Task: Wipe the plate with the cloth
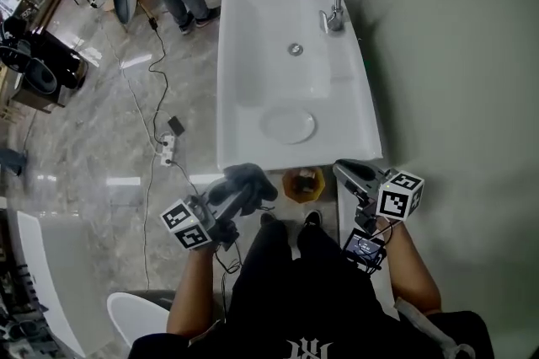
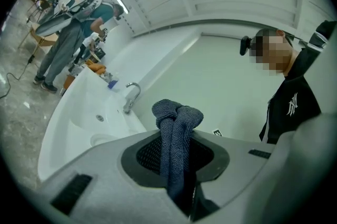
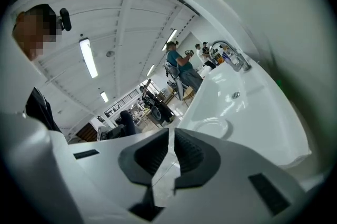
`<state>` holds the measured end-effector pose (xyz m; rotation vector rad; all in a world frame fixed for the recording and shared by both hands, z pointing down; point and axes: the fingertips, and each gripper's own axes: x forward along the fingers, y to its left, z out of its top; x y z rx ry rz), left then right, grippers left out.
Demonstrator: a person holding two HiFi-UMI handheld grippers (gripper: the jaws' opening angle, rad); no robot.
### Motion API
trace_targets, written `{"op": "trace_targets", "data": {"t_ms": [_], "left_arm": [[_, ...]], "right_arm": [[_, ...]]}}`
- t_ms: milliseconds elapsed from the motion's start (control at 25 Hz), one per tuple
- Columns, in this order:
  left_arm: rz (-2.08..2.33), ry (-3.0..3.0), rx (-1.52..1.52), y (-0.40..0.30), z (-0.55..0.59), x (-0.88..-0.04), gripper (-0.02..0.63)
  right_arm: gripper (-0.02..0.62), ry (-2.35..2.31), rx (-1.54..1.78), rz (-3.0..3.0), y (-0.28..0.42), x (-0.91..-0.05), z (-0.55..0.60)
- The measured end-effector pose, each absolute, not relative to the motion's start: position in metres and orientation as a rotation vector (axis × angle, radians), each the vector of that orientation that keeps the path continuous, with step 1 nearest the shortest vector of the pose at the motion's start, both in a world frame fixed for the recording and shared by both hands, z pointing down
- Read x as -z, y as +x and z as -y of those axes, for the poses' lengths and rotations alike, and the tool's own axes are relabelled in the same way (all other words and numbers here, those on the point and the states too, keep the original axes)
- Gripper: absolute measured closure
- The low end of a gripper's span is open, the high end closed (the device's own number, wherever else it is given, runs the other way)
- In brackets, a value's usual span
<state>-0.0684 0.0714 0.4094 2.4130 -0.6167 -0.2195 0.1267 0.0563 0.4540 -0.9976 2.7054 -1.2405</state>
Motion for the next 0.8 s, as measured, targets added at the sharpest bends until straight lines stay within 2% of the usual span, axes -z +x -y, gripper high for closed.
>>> {"op": "trace_targets", "data": {"t_ms": [600, 640, 720, 800], "left_arm": [[0.436, 2.323, 0.221, -0.123, 0.06, -0.457, 0.541], [0.435, 2.311, 0.211, -0.123, 0.063, -0.463, 0.541], [0.442, 2.286, 0.205, -0.123, 0.067, -0.471, 0.541], [0.455, 2.271, 0.201, -0.122, 0.073, -0.476, 0.541]], "right_arm": [[0.586, -1.332, 1.552, -2.544, 0.11, -0.541, 0.057], [0.57, -1.332, 1.58, -2.529, 0.11, -0.547, 0.061], [0.496, -1.322, 1.659, -2.5, 0.11, -0.563, 0.069], [0.495, -1.321, 1.729, -2.487, 0.112, -0.579, 0.076]]}}
